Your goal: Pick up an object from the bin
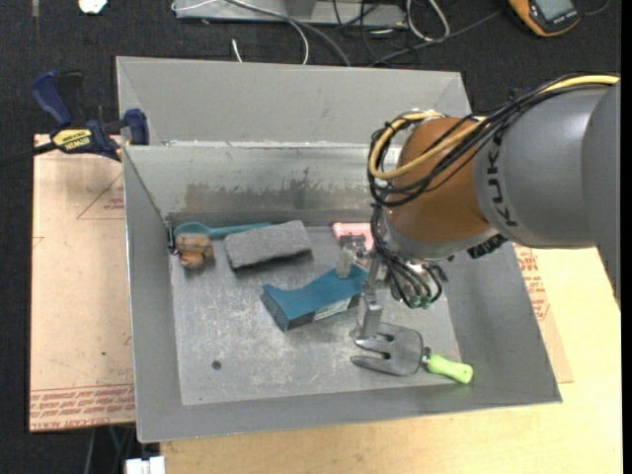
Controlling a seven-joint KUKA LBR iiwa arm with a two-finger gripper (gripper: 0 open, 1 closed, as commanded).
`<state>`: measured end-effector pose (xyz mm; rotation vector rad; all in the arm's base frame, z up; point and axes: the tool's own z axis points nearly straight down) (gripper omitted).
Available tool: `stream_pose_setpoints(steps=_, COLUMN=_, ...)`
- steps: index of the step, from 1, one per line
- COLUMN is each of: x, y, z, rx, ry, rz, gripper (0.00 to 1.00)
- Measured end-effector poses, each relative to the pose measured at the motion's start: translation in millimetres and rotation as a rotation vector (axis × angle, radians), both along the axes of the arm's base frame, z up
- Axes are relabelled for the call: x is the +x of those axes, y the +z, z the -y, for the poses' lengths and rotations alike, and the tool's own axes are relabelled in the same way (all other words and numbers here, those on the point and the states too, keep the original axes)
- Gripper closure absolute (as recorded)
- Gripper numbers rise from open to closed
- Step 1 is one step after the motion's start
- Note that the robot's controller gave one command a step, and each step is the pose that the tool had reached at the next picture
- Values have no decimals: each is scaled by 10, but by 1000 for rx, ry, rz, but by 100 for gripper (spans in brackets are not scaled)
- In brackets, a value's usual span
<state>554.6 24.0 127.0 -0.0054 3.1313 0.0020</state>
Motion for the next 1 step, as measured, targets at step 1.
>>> stream_pose_setpoints(steps=1, x=282, y=-212, z=81, rx=1, ry=-19, rz=8, gripper=0)
